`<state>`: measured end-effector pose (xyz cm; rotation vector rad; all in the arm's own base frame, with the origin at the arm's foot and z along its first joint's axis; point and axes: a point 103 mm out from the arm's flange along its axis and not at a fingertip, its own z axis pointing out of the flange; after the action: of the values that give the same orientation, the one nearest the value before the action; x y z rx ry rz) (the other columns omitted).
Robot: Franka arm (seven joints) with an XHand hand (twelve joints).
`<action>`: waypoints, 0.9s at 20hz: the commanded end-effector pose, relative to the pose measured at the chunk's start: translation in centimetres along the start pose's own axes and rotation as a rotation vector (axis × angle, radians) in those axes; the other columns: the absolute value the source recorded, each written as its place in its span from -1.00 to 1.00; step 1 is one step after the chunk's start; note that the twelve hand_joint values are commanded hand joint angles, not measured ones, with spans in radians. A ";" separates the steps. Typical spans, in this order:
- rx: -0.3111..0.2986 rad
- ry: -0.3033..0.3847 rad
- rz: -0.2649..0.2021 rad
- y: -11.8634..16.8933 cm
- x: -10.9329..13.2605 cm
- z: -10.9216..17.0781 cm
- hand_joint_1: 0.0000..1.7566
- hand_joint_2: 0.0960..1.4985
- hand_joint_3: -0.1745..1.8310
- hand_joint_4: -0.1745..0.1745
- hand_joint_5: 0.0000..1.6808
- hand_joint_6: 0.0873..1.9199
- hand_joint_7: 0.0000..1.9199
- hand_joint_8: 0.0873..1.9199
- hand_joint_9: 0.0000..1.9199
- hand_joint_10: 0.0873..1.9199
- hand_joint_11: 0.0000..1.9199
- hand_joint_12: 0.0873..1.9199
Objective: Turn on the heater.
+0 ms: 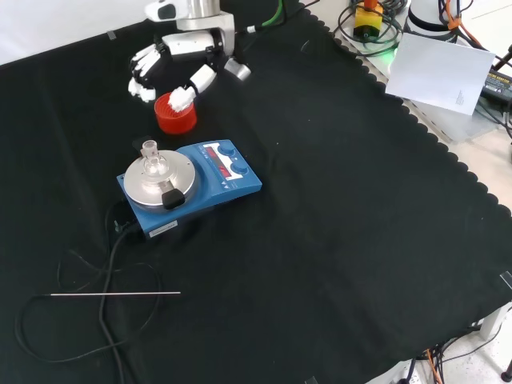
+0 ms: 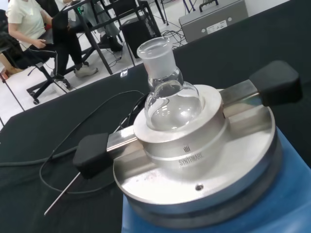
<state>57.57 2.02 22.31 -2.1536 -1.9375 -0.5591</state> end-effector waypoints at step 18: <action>0.212 -0.137 0.022 -9.6 -1.6 -1.6 0.03 0.40 -1.00 -0.17 -0.47 -0.45 -0.13 -0.38 0.00 -0.49 -0.32 0.27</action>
<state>51.20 1.27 22.60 -2.1682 -1.9636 -0.4182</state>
